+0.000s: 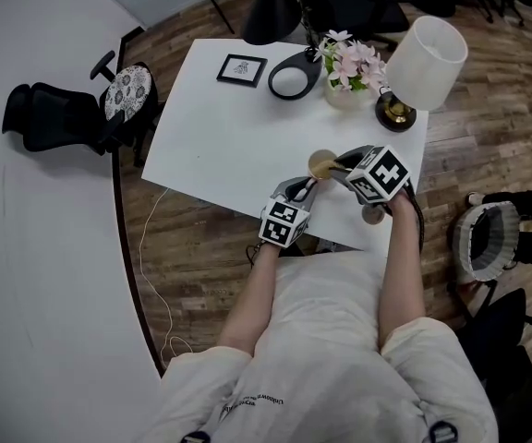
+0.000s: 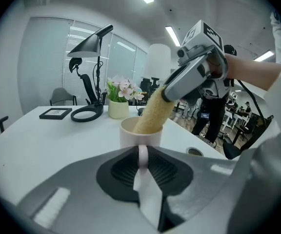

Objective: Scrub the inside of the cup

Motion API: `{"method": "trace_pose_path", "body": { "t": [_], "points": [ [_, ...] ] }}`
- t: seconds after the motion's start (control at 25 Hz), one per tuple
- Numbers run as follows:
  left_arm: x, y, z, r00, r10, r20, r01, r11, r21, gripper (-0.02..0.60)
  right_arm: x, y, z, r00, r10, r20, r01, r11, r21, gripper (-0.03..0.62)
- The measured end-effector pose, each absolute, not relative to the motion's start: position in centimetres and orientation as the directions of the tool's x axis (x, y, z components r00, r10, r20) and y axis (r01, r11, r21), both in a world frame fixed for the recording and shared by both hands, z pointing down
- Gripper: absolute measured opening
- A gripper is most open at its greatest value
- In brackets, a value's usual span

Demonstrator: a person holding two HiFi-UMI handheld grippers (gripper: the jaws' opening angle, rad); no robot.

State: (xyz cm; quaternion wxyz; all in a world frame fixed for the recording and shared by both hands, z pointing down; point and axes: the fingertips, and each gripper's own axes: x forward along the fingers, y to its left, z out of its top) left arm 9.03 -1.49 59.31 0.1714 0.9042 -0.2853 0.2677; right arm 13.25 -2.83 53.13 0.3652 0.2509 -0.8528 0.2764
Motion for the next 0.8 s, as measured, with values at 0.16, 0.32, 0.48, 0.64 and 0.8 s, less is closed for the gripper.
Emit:
{"method": "trace_pose_path", "body": {
  "t": [0.16,0.32,0.48,0.64,0.8],
  "points": [
    [9.3,-1.8,59.2,0.693,-0.426,0.581,-0.614,-0.771,0.167,0.054,14.4,-2.8,51.6,-0.628,-0.276,0.728,-0.643,0.710,-0.286,0.098],
    [9.7,-2.3,59.2,0.693,-0.430,0.579,-0.620,-0.765,0.174,0.054,16.0,-2.2,50.7,-0.642,-0.294,0.708,-0.648,0.702,-0.296,0.098],
    [10.1,-2.7,59.2,0.697,-0.430,0.574,-0.623,-0.759,0.188,0.054,17.3,-0.7,51.2,-0.627,-0.263,0.734,-0.649,0.698,-0.304,0.098],
    [10.6,-2.7,59.4,0.707,-0.424,0.566,-0.622,-0.754,0.211,0.055,17.0,1.0,53.3,-0.603,-0.190,0.775,-0.635,0.703,-0.322,0.098],
    [11.1,-2.1,59.2,0.730,-0.398,0.556,-0.599,-0.765,0.239,0.055,15.3,2.0,55.6,-0.589,-0.143,0.795,-0.617,0.715,-0.329,0.098]
  ]
}}
